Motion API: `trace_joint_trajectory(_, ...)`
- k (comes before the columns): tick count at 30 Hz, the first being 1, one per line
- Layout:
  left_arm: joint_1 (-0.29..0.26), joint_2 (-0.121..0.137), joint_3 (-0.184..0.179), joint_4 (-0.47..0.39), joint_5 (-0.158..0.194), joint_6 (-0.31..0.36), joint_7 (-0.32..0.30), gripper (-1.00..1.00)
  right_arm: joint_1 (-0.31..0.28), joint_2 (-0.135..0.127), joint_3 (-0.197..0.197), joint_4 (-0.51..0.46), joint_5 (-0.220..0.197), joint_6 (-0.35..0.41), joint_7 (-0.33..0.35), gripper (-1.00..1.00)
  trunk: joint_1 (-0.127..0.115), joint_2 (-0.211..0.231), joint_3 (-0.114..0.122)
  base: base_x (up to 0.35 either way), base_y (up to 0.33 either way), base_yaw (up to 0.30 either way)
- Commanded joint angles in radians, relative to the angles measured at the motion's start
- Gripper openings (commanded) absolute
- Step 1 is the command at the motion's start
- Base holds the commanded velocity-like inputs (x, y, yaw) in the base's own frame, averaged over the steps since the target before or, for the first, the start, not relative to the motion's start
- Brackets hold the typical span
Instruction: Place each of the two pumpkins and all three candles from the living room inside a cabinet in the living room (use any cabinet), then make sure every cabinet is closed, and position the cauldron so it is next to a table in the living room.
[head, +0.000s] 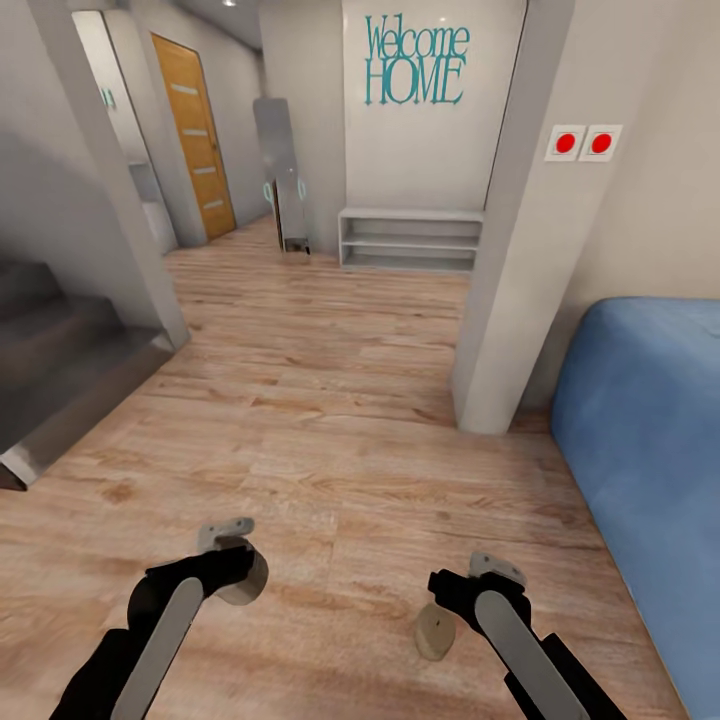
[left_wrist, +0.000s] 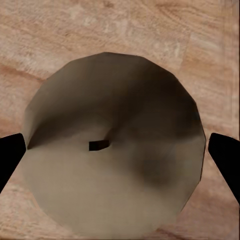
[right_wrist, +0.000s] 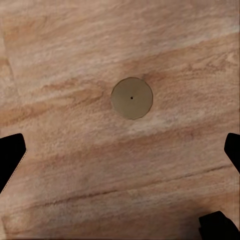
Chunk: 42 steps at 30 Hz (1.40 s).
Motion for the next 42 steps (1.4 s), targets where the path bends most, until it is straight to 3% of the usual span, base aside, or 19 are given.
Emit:
trace_joint_trajectory(1, 0.000, 0.005, -0.003, -0.006, 0.042, 0.006, 0.011, -1.00, -0.001, -0.001, 0.001, 0.000, -0.004, 0.008, 0.002, 1.00, -0.004, 0.007, 0.002, 0.000, 0.000, 0.000)
trace_joint_trajectory(3, 0.000, 0.011, -0.002, -0.016, 0.119, 0.027, 0.011, -1.00, -0.001, -0.001, 0.001, 0.012, -0.003, 0.008, 0.017, 1.00, -0.012, 0.021, 0.009, 0.000, 0.000, 0.000)
trace_joint_trajectory(5, 0.001, 0.016, 0.003, -0.020, 0.173, 0.058, 0.011, -1.00, -0.003, -0.001, 0.000, 0.032, -0.003, 0.008, 0.029, 1.00, -0.016, 0.028, 0.012, 0.000, 0.000, 0.000)
trace_joint_trajectory(9, 0.001, 0.019, 0.013, -0.021, 0.205, 0.083, 0.010, -1.00, -0.017, -0.001, 0.000, 0.068, -0.003, 0.008, 0.047, 1.00, -0.016, 0.028, 0.012, 0.000, 0.000, 0.000)
trace_joint_trajectory(42, 0.002, 0.019, 0.018, -0.018, 0.215, 0.091, 0.009, -1.00, -0.024, -0.001, 0.000, 0.105, -0.003, 0.007, 0.070, 1.00, -0.016, 0.028, 0.012, 0.091, -0.018, 0.000)
